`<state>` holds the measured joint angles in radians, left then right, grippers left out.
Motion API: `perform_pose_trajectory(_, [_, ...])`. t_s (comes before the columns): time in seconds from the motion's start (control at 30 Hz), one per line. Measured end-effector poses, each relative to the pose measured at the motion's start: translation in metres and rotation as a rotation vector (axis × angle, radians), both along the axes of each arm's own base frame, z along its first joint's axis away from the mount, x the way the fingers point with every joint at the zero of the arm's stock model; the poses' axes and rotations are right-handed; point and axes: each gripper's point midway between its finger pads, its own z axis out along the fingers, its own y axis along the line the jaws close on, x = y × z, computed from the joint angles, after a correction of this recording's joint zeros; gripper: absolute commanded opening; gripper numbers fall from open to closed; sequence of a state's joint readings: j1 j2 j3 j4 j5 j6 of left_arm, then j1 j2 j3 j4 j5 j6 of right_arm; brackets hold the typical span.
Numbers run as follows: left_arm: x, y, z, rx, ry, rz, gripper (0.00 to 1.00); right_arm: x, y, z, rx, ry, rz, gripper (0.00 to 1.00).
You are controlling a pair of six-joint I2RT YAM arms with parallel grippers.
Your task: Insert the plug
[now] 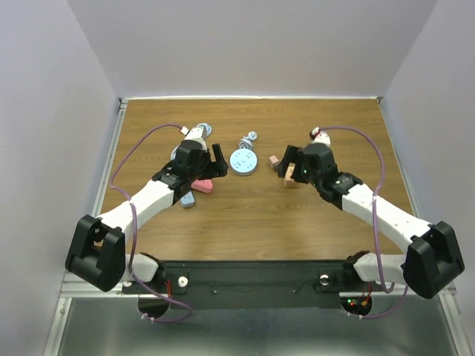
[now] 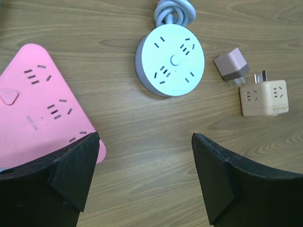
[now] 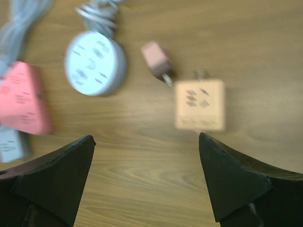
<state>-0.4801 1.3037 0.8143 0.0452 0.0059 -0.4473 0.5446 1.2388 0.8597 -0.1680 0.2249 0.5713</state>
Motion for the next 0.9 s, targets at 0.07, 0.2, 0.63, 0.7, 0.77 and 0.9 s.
perform_pose_trajectory(0.07, [0.003,-0.005,0.001,-0.004,-0.009,-0.014,0.90,-0.013,-0.014,-0.032,-0.047,0.074,-0.036,0.96])
perform_pose_trajectory(0.2, [0.005,-0.009,0.004,-0.006,-0.022,-0.029,0.90,-0.038,-0.038,-0.076,-0.128,0.193,-0.096,0.96])
perform_pose_trajectory(0.63, [0.006,-0.012,0.007,-0.016,-0.032,-0.043,0.90,-0.030,-0.042,-0.112,-0.166,0.223,-0.145,0.96])
perform_pose_trajectory(0.7, [0.006,-0.012,0.007,-0.016,-0.033,-0.043,0.89,-0.032,-0.042,-0.119,-0.165,0.228,-0.148,0.96])
perform_pose_trajectory(0.77, [0.006,-0.012,0.007,-0.016,-0.033,-0.043,0.89,-0.031,-0.042,-0.121,-0.157,0.219,-0.149,0.96])
perform_pose_trajectory(0.9, [0.006,-0.012,0.006,-0.015,-0.032,-0.043,0.90,-0.022,-0.037,-0.120,-0.128,0.174,-0.155,0.96])
